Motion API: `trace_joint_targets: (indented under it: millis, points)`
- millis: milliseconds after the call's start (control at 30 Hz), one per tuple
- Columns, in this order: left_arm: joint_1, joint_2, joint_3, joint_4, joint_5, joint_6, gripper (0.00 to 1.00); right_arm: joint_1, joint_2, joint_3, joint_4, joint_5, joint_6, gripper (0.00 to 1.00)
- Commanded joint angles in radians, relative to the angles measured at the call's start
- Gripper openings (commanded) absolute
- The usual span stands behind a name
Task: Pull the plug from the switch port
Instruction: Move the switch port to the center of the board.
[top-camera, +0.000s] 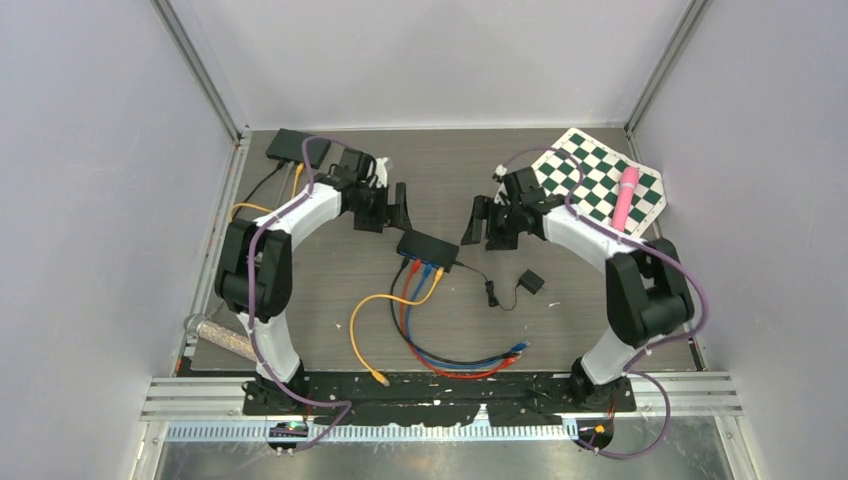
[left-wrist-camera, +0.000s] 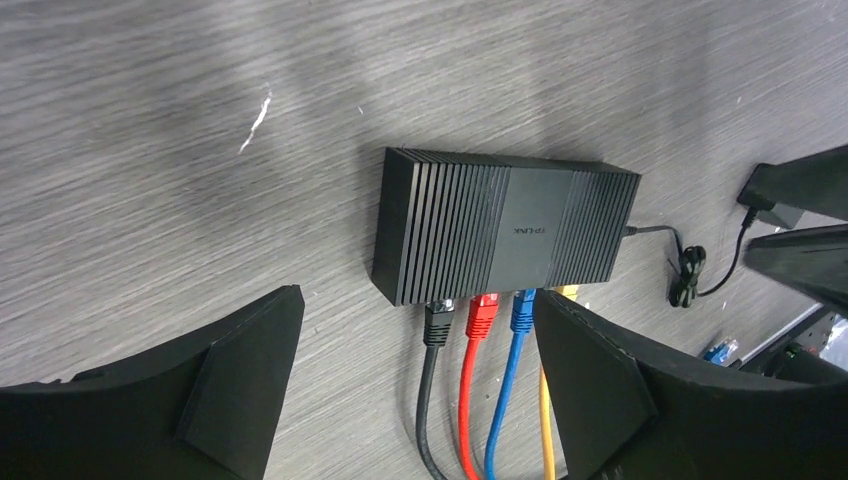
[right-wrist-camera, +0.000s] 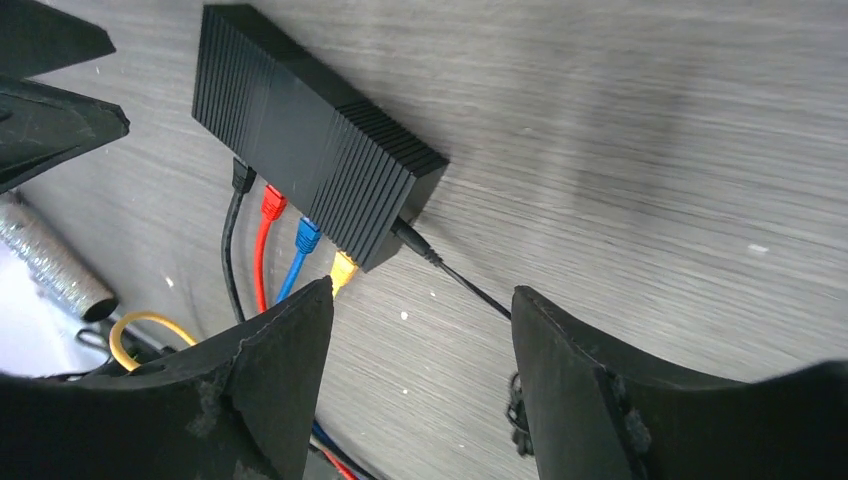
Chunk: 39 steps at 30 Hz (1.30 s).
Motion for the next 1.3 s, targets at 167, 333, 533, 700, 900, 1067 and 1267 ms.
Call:
trace_joint_targets:
  millis: [167, 333, 533, 700, 900, 1067, 1267]
  points:
    - [-0.020, 0.030, -0.113, 0.164, 0.119, -0.081, 0.85, 0.027, 0.205, 0.024, 0.180, -0.276, 0.099, 0.69]
    - [-0.089, 0.062, -0.119, 0.211, 0.115, -0.141, 0.80, 0.029, 0.281, 0.048, 0.194, -0.306, 0.095, 0.69]
    - [-0.137, 0.003, -0.244, 0.305, 0.078, -0.281, 0.76, 0.028, 0.312, 0.070, 0.177, -0.304, 0.073, 0.68]
    - [-0.184, -0.073, -0.362, 0.393, 0.067, -0.373, 0.76, 0.026, 0.327, 0.093, 0.151, -0.295, 0.047, 0.68]
    - [-0.219, -0.117, -0.382, 0.373, 0.040, -0.398, 0.77, 0.023, 0.339, 0.144, 0.099, -0.285, 0.014, 0.68]
    - [-0.219, -0.141, -0.377, 0.299, -0.019, -0.386, 0.81, 0.012, 0.311, 0.131, 0.053, -0.219, -0.021, 0.69]
    - [-0.216, -0.252, -0.348, 0.114, -0.154, -0.241, 0.87, -0.001, 0.240, 0.093, 0.027, -0.147, -0.060, 0.71]
